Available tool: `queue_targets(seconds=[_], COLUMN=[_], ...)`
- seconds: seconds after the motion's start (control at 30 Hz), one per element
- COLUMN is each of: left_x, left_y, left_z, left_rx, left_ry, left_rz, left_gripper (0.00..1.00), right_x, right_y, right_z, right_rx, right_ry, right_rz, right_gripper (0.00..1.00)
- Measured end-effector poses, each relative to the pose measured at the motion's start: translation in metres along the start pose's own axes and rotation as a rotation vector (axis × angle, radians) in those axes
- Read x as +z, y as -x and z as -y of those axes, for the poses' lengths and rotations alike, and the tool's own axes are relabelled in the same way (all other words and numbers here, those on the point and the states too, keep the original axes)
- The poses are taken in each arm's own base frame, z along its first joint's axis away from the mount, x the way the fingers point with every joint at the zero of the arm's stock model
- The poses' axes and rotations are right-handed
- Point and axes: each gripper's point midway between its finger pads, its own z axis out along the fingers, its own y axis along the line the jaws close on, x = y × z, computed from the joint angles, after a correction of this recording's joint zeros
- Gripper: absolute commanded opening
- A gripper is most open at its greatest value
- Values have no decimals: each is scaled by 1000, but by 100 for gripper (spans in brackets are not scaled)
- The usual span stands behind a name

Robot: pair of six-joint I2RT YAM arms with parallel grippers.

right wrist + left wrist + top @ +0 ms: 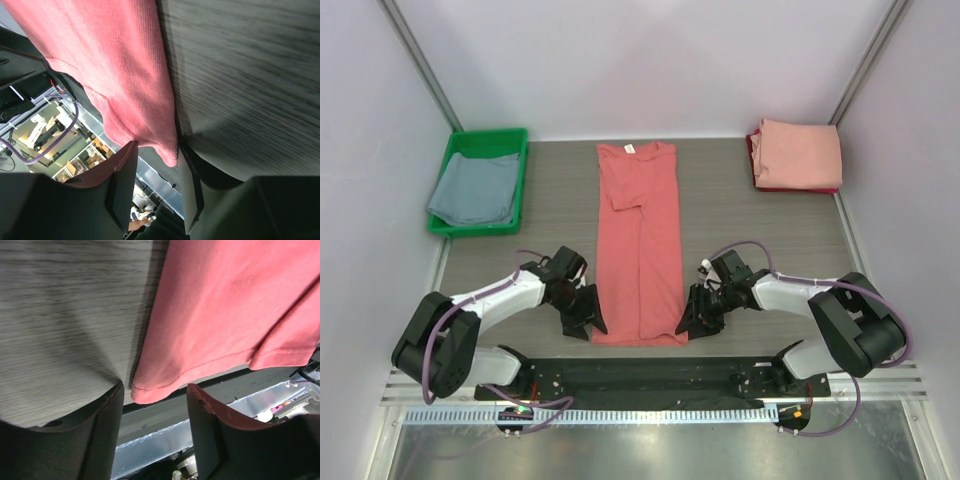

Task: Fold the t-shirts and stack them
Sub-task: Fold the tshirt

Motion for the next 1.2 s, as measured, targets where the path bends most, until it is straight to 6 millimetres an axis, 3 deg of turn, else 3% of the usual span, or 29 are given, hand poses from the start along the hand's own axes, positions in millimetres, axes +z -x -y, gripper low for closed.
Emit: queue_targets(seconds=[0.27,0.37,0.4,0.5,0.6,0.63,0.73,0.83,0.93,1.2], left_x=[2,2,2,3,3,3,1,-7,-21,-86], left_y=[-2,-1,-1,0,2,3,6,21,43,121], left_z=[-2,-5,-6,-12,-14,-14,-16,-16,-4,65], left_rx=[-14,-27,-32,-45,-54,-56,-62,-55,-24,113], left_ry=[22,34,41,65,67,66,70,85,68,-71], left_rz=[-17,-18,-20,-18,-15,-14,-5,37,100,350], left_gripper=[49,35,20,3,0,0,0,0,0,0], right_x=[2,3,3,4,5,5,4,-3,-17,-75], right_y=[-2,-3,-3,-4,-5,-5,-3,0,16,90], right_z=[2,2,2,3,6,6,8,2,-20,-85], right_rx=[6,10,11,14,13,13,2,-32,-95,-248], right_ry=[-5,-2,-1,-2,-8,-10,-16,-1,45,142], right_rz=[-13,-22,-26,-32,-32,-31,-20,-3,36,243], right_gripper=[37,35,33,26,18,4,2,2,2,1])
